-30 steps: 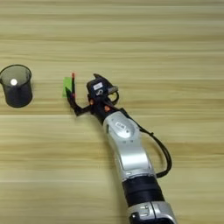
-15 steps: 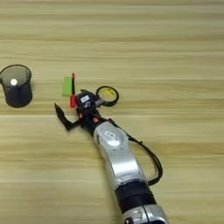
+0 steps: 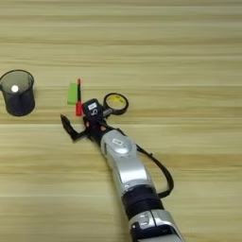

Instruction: Move the objects on the table

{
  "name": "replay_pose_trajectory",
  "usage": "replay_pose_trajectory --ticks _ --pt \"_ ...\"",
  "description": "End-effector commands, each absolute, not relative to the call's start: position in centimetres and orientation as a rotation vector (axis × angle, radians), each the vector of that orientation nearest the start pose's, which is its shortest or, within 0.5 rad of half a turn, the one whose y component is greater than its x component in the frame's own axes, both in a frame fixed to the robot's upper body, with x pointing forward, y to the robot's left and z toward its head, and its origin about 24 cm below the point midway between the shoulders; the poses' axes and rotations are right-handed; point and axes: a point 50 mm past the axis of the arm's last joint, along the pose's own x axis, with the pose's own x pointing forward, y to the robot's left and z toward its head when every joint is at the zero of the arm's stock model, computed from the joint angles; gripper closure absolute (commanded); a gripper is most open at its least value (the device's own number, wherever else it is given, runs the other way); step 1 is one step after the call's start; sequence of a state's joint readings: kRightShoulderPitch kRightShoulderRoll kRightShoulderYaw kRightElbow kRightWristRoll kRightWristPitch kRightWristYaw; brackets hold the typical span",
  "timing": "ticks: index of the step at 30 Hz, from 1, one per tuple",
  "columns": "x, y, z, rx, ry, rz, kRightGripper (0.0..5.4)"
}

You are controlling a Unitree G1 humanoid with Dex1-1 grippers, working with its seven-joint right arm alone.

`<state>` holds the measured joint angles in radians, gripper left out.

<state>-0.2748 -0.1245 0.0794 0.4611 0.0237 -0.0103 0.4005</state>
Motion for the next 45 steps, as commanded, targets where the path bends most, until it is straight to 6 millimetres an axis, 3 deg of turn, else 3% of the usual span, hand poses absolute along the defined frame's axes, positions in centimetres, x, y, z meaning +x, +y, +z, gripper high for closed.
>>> replay_pose_trajectory --ticks 1,14,45 --pt "31.5 -12.7 3.8 -0.100 0.099 0.489 0.03" --pt "32.1 -13.2 2.7 -0.094 0.174 0.456 0.03" --pt "32.1 -13.2 2.5 -0.092 0.195 0.449 3.45"
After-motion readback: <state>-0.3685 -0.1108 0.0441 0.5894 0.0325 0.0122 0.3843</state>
